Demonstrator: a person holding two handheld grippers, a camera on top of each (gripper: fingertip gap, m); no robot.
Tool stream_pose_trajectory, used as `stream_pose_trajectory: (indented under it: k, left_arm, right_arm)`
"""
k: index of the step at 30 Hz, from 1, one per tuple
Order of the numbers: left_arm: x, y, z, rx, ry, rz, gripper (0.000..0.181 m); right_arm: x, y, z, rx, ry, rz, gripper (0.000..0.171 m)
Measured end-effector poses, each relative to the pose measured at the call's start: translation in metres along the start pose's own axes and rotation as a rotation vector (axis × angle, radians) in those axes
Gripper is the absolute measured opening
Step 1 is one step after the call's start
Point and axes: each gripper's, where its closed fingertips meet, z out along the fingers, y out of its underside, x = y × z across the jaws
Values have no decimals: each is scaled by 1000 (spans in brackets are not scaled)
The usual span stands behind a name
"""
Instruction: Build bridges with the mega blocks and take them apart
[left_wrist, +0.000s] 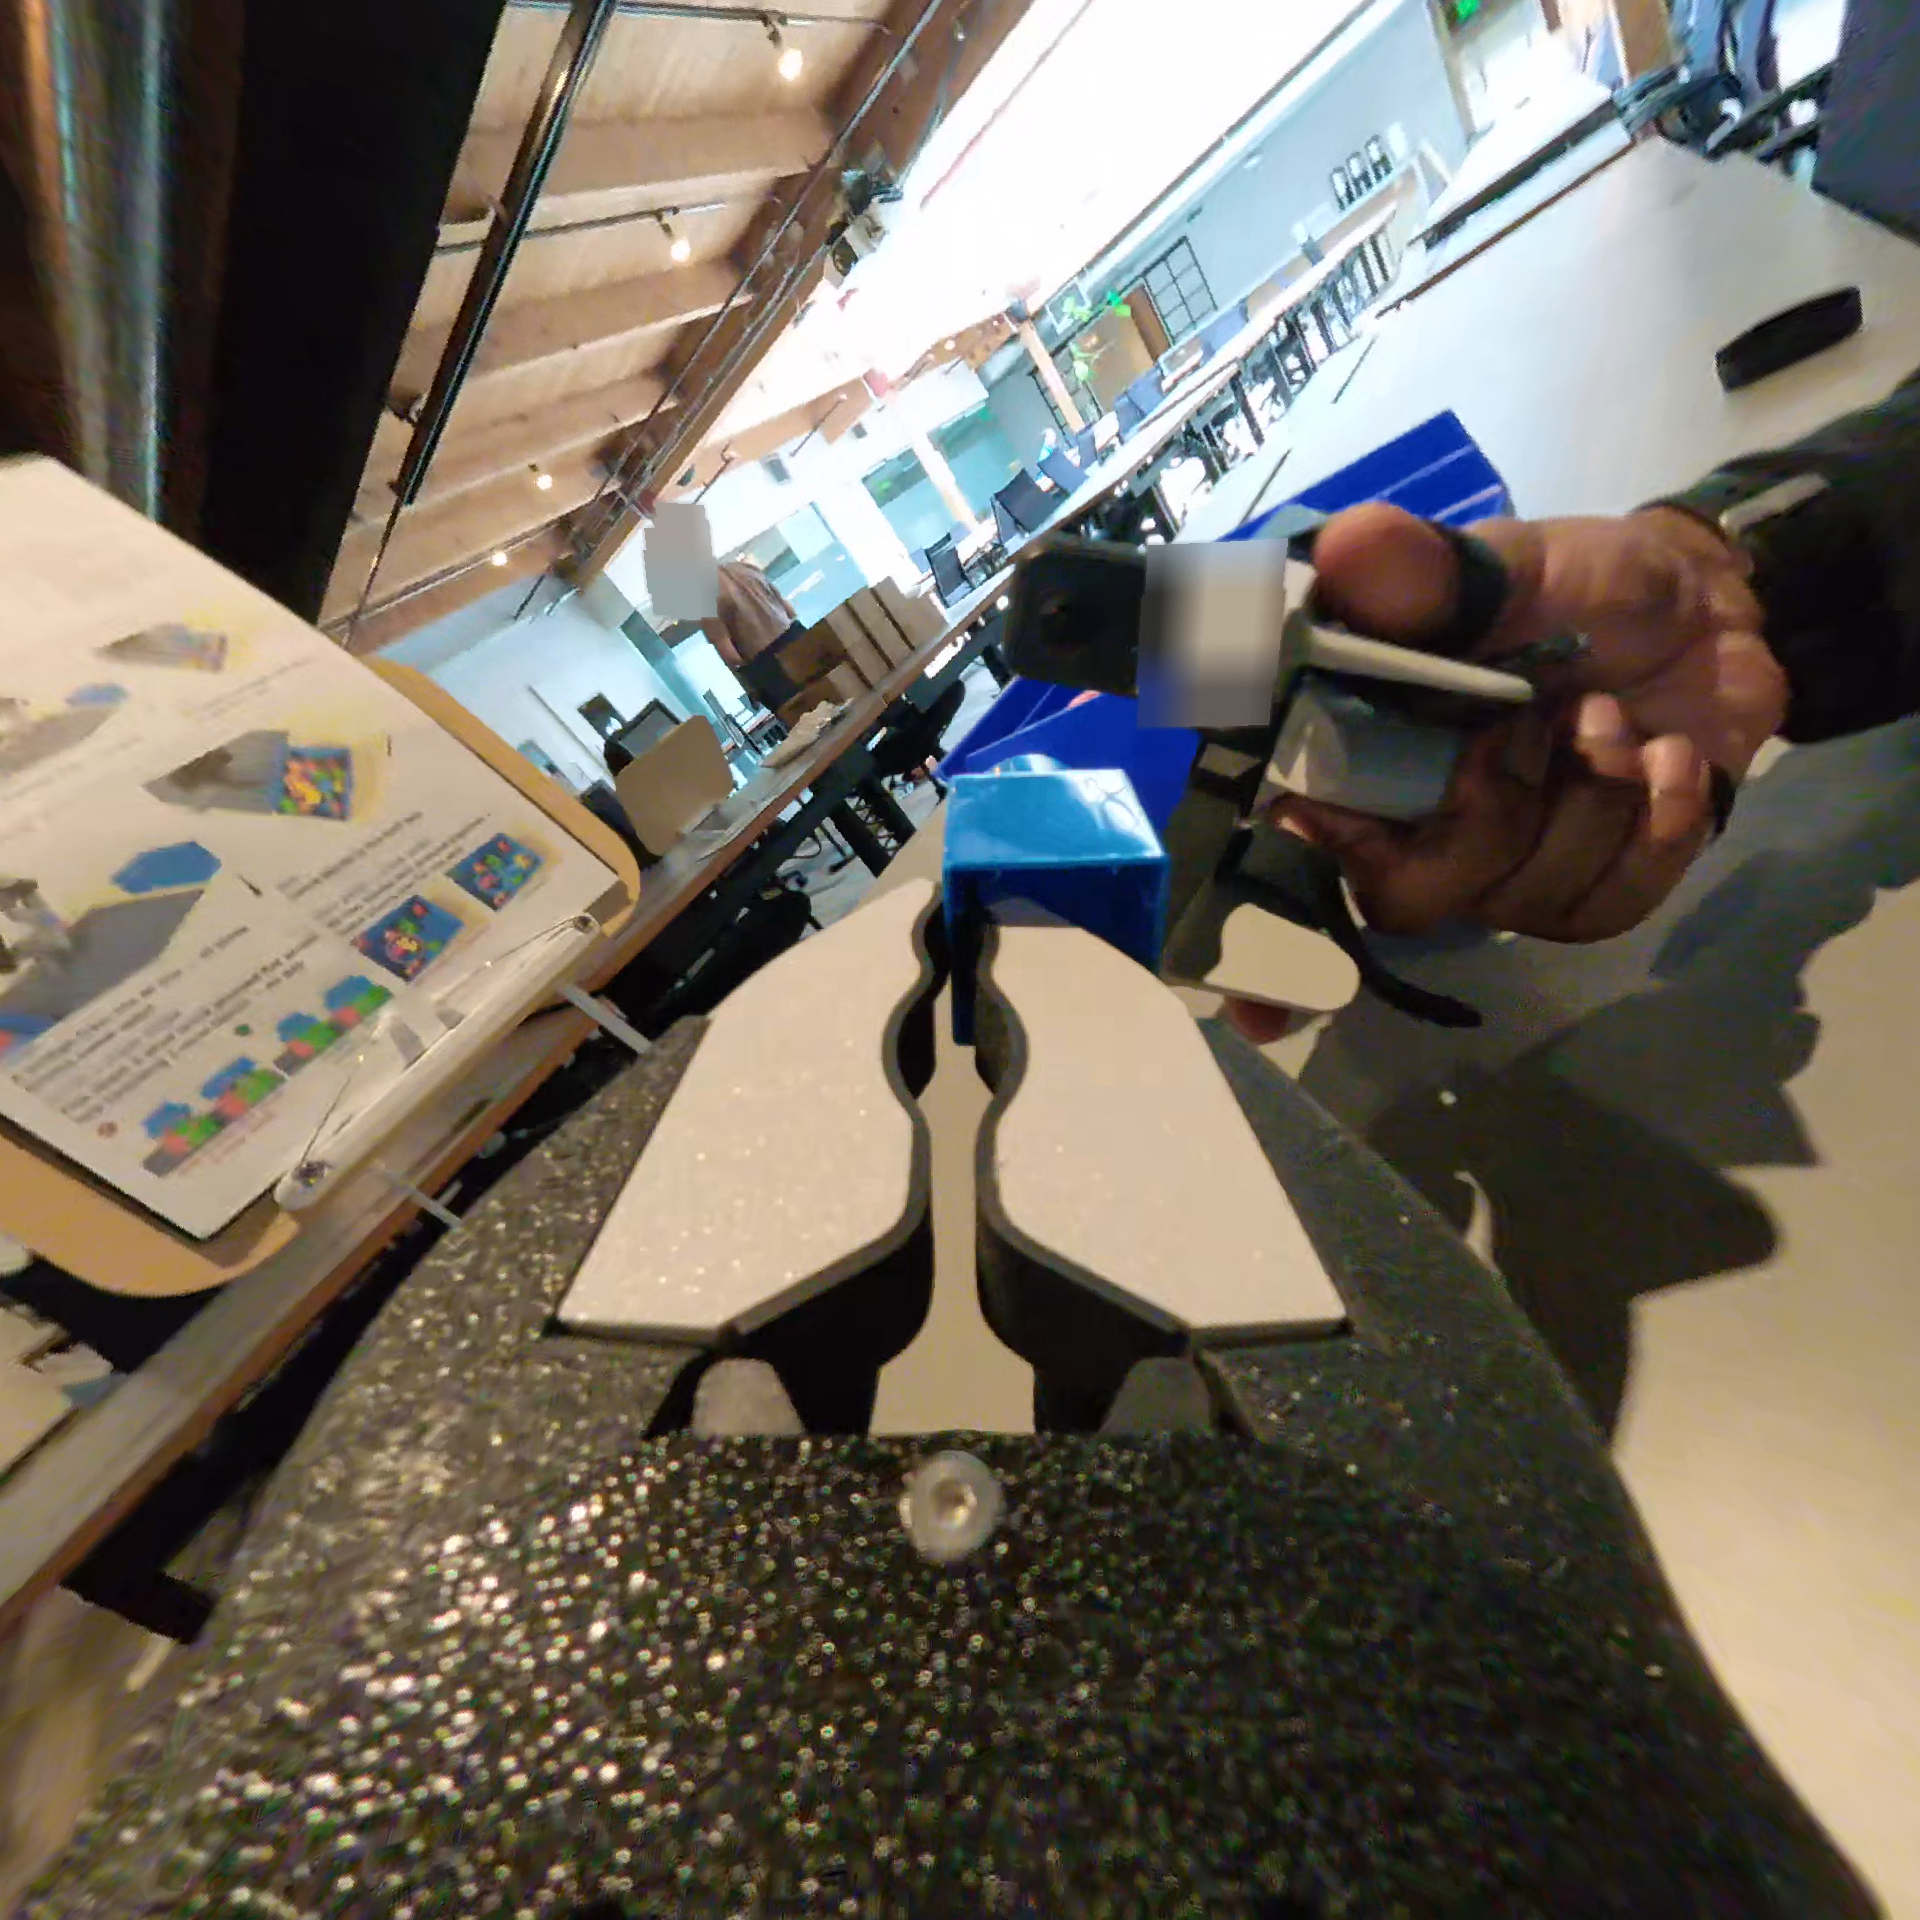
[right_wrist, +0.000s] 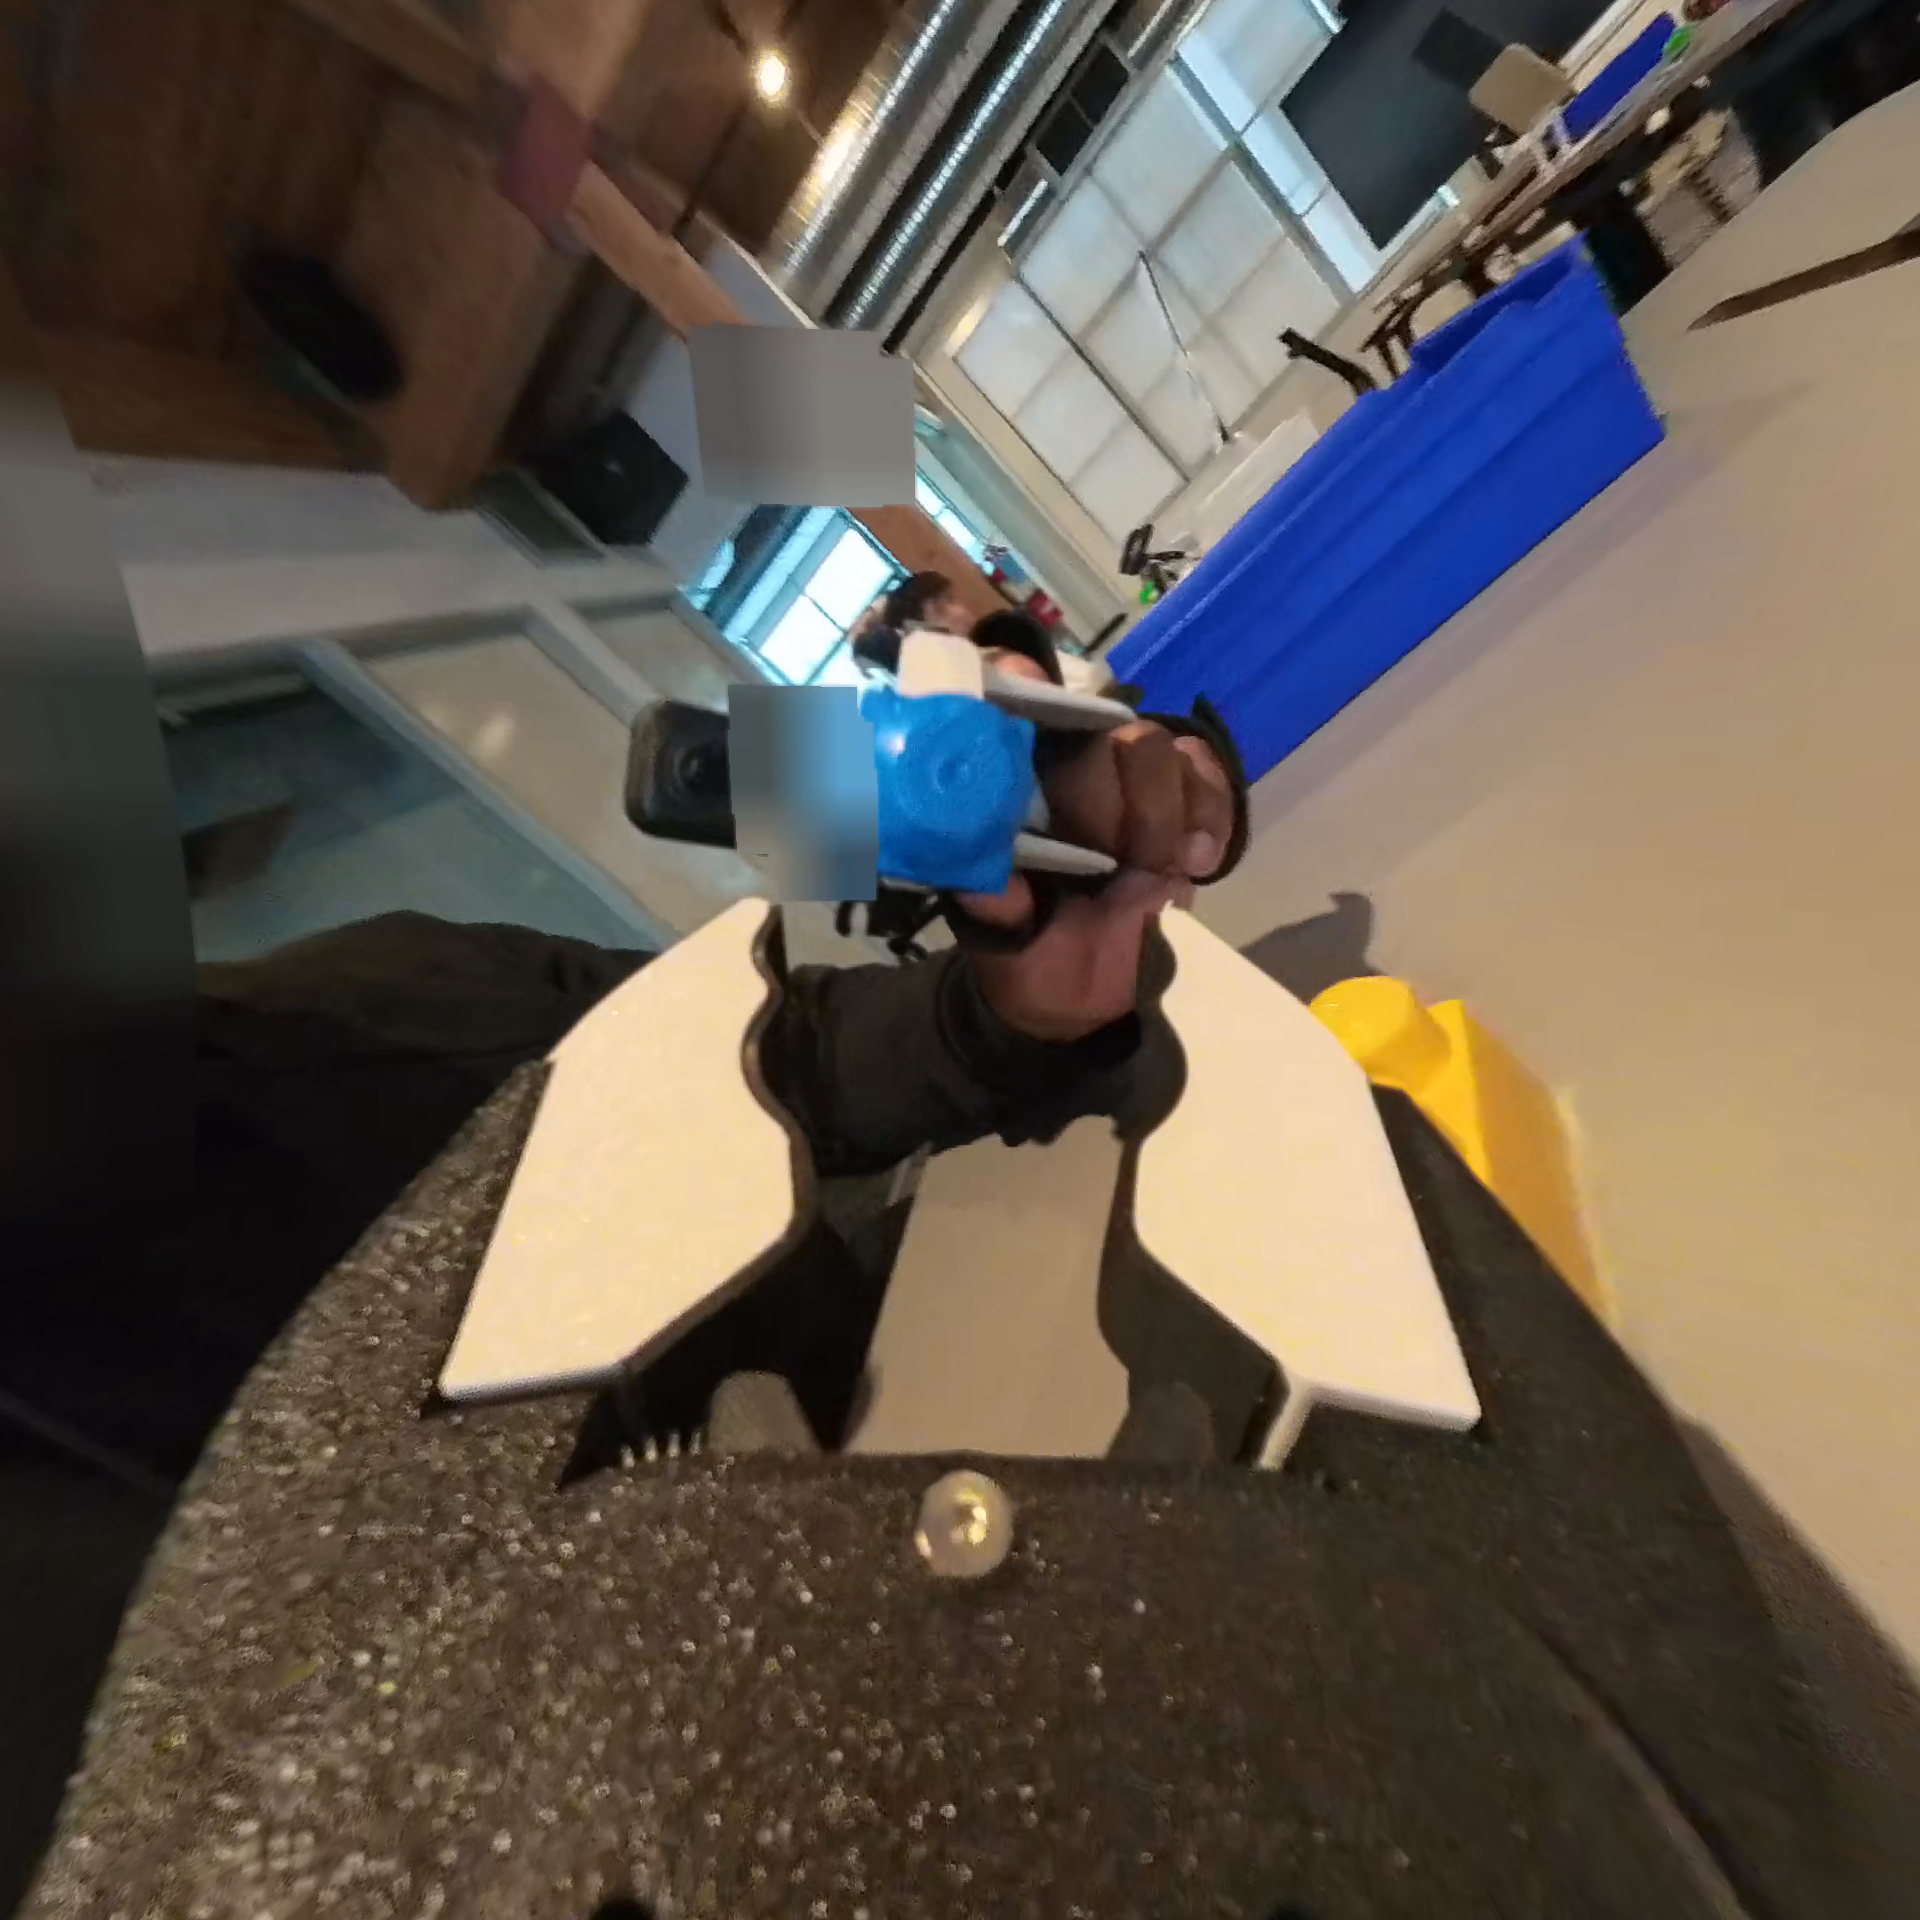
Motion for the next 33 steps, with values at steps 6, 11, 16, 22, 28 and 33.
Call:
stream_pose_trajectory:
  k: [6, 11, 16, 22, 28, 33]
  left_arm:
    - [22, 5, 8, -24, 61, 120, 1]
    - [20, 15, 3, -92, 143, 91, 17]
    - [-24, 24, -30, -233, 93, 74, 28]
    - [-136, 29, -128, -457, -201, -141, 32]
    - [-217, 86, -276, -795, -479, -420, 50]
    - [-231, 163, -339, -927, -475, -651, 50]
  right_arm:
    - [-7, 5, 7, -11, -31, 14, 46]
    - [4, -1, -2, -10, 59, -66, 36]
    - [17, -16, -27, -58, 270, -270, 36]
    - [67, -2, -71, -401, 739, -536, 36]
    - [90, 18, -92, -603, 863, -533, 36]
    - [103, 38, -100, -737, 890, -522, 36]
